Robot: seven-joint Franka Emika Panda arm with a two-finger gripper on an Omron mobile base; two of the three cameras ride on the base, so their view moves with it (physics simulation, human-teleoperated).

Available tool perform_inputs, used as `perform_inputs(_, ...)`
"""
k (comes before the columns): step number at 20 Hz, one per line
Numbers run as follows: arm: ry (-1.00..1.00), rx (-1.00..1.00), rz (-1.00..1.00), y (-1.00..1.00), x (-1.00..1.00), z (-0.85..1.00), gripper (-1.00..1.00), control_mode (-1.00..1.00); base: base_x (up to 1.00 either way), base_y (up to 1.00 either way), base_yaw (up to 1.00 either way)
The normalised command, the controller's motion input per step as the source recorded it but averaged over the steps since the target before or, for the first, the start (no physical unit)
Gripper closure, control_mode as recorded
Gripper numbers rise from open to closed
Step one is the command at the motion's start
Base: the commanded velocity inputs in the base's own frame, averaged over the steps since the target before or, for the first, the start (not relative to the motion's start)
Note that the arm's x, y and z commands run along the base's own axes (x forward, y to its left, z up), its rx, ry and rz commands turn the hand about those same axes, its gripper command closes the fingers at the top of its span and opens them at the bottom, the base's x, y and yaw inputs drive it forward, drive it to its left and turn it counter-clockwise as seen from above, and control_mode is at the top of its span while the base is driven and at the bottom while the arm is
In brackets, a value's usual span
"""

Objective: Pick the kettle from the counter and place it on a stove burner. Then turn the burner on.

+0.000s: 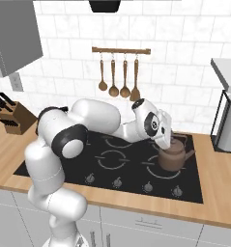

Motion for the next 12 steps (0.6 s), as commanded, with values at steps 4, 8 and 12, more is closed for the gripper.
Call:
perform_inputs(4, -0.01, 0.00, 0.00, 0.04, -0.04, 0.01, 1.00, -1.00, 0.00, 0.00, 0.00)
perform_inputs(8, 0.00, 0.00, 0.00, 0.29, -0.06, 0.01, 1.00, -1.00, 0.00, 0.00, 0.00)
perform_inputs(12, 0.00, 0.00, 0.00, 0.06, -0.01, 0.00, 1.00, -1.00, 0.00, 0.00, 0.00)
